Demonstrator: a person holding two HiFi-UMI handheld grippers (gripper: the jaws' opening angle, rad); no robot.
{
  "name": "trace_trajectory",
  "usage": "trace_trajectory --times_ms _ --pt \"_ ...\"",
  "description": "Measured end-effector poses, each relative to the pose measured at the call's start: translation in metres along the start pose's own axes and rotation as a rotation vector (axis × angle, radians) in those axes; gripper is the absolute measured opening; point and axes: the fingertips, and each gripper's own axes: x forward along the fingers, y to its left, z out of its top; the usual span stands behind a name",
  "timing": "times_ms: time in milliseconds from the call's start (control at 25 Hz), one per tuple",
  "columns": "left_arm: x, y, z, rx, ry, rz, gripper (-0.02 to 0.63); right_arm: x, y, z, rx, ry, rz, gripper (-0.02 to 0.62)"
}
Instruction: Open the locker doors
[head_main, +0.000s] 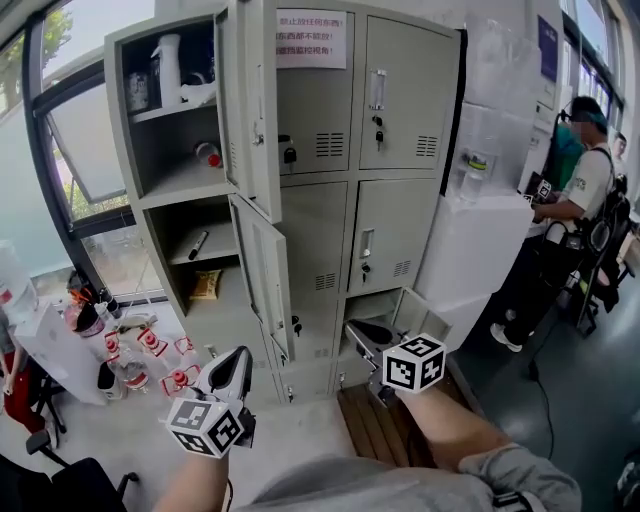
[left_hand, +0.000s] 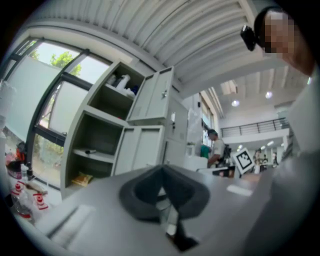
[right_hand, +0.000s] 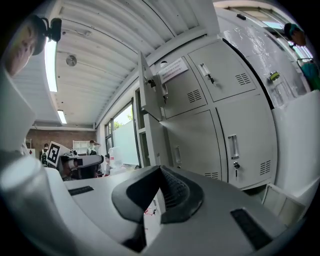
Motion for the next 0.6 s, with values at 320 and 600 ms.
trace_trajectory --times_ms 320,600 --pt "0.015 -0.026 -0.005 -0.008 -0.009 0.025 0.005 -0.014 -0.023 0.003 -0.014 0.008 0.031 0.006" --pt "0.017 -0.025 -0.007 -0.015 -0.002 0.039 0.005 -0.01 -0.029 0.0 -0.011 0.017 0.041 0.006"
